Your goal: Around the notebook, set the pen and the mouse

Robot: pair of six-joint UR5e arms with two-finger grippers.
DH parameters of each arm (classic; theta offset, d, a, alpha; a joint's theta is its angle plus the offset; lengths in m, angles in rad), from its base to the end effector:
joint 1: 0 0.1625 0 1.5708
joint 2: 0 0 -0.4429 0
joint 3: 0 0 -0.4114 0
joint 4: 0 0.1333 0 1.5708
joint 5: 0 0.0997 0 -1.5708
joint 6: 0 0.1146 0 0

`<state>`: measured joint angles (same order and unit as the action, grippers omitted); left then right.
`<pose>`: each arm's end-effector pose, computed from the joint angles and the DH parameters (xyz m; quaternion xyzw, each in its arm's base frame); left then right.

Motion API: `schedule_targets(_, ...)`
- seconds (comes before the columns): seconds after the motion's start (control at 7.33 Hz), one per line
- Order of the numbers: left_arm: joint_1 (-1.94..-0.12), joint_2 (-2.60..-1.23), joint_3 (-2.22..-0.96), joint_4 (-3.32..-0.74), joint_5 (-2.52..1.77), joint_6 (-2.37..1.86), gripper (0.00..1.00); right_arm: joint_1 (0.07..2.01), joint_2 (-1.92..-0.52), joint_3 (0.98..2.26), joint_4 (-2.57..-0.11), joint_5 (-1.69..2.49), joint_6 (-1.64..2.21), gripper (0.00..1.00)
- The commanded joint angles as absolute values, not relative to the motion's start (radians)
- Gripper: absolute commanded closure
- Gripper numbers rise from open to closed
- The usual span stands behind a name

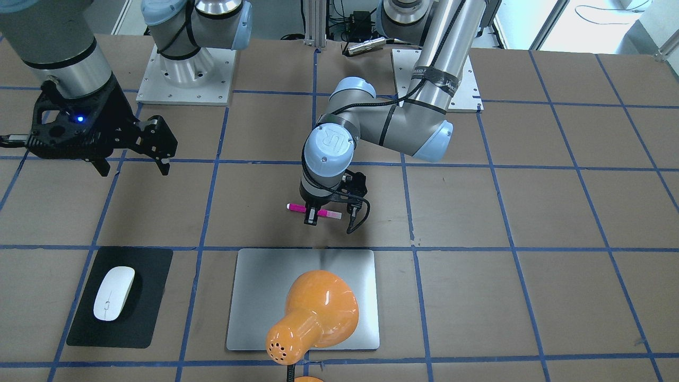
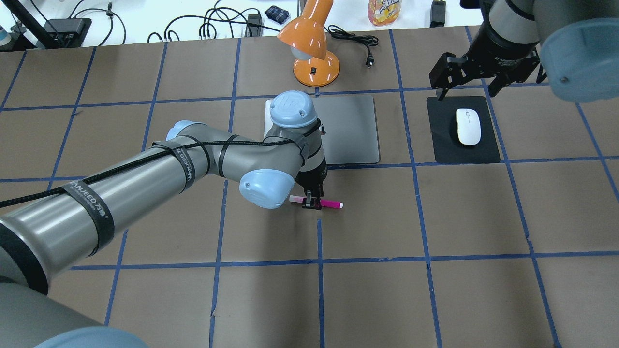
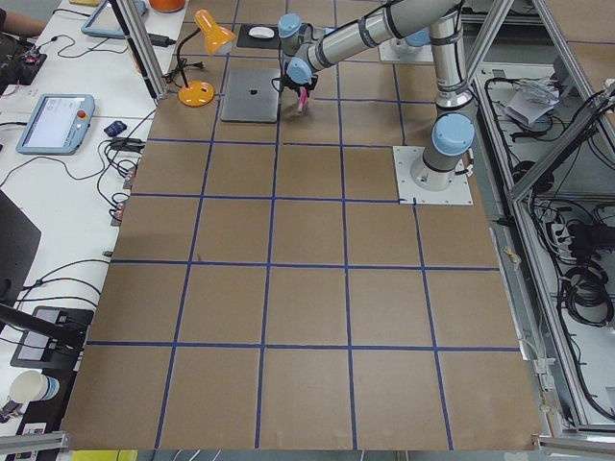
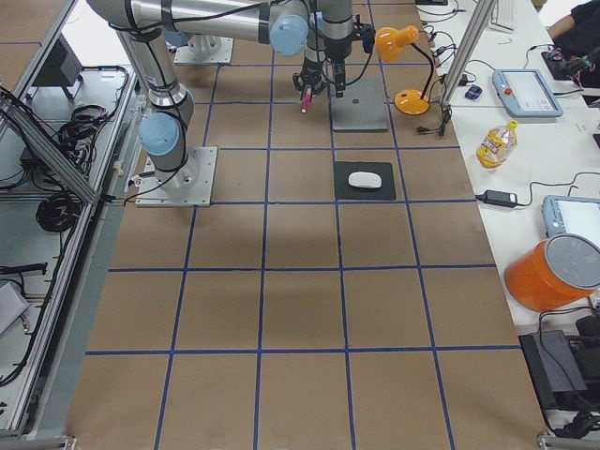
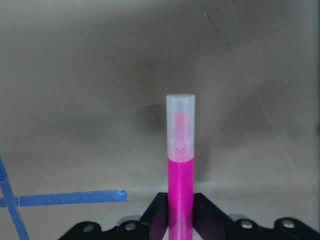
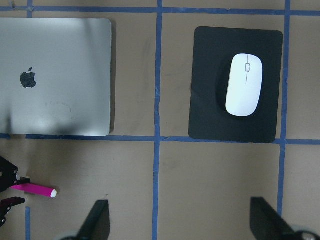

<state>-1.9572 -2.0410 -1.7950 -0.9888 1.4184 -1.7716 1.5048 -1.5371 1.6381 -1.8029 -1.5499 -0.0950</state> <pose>-0.3669 -0.5019 0.1703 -0.6390 0.7634 0.0934 0.0135 0.0999 -0.5458 0.4631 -0.0152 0.9977 -0.0661 0.0051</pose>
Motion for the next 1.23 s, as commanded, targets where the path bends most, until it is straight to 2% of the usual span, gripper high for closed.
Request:
schedule_targets(0.0, -1.944, -2.008, -1.781, -1.006, 1.413, -1.688, 0.18, 1.505, -1.539, 1.635, -1.813, -1.552, -0.083, 0.0)
schedule_targets(0.27, -1.843, -1.912, -1.778, -1.052, 1.407, -1.41, 0.16, 1.508, -1.536, 1.635, -1.805, -1.546, -0.078, 0.0)
schedule_targets(0.68, -1.636, -1.748, -1.662, -1.38, 1.445, -0.83, 0.14, 1.506, -1.536, 1.628, -1.744, -1.555, -0.067, 0.0)
schedule_targets(1.09, -1.56, -1.655, -1.554, -1.521, 1.565, -0.432, 0.03, 1.506, -1.539, 1.628, -1.727, -1.554, -0.063, 0.0)
